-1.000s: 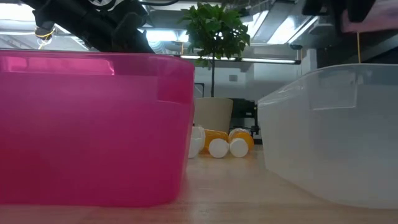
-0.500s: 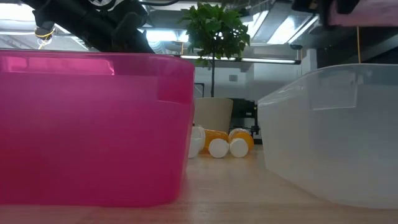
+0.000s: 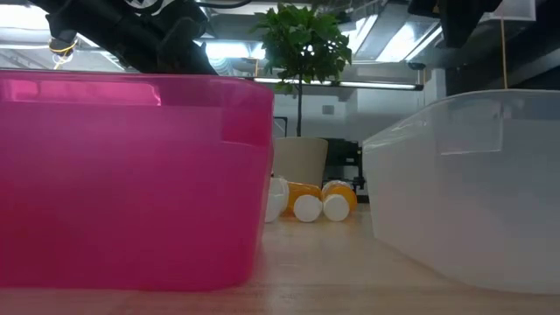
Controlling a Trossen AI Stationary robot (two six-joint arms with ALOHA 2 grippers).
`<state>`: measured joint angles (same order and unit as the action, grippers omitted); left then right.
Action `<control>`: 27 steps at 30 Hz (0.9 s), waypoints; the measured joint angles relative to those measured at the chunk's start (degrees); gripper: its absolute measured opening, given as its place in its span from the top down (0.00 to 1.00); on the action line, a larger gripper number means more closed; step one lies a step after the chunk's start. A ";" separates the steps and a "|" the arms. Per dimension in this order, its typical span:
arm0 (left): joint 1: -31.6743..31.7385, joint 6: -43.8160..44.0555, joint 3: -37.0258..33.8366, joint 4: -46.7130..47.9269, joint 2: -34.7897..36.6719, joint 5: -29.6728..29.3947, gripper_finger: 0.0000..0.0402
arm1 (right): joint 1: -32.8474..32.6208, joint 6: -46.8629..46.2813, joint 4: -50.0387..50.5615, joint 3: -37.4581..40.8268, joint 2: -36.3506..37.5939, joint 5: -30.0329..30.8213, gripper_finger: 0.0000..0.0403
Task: Pick and place medicine bottles into bin by pill shape (circle, oval)
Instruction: Put the right small yellow pill bottle into the transparent bin
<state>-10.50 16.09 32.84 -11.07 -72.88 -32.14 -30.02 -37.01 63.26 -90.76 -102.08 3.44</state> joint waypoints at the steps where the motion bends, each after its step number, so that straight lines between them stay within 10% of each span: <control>1: -0.01 0.29 0.00 0.00 0.00 -0.01 0.41 | 0.00 0.00 -0.09 0.00 0.00 0.06 0.52; 12: -0.02 4.62 0.00 0.03 0.00 1.09 0.41 | 0.09 9.67 -0.31 0.00 0.00 0.96 0.52; 27: -0.02 5.12 -0.01 0.07 0.00 1.48 0.41 | 4.21 5.77 -0.86 0.09 -0.57 28.40 0.52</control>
<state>-10.52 21.22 32.83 -11.00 -72.88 -30.66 -25.81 -31.25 62.41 -90.67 -102.65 31.84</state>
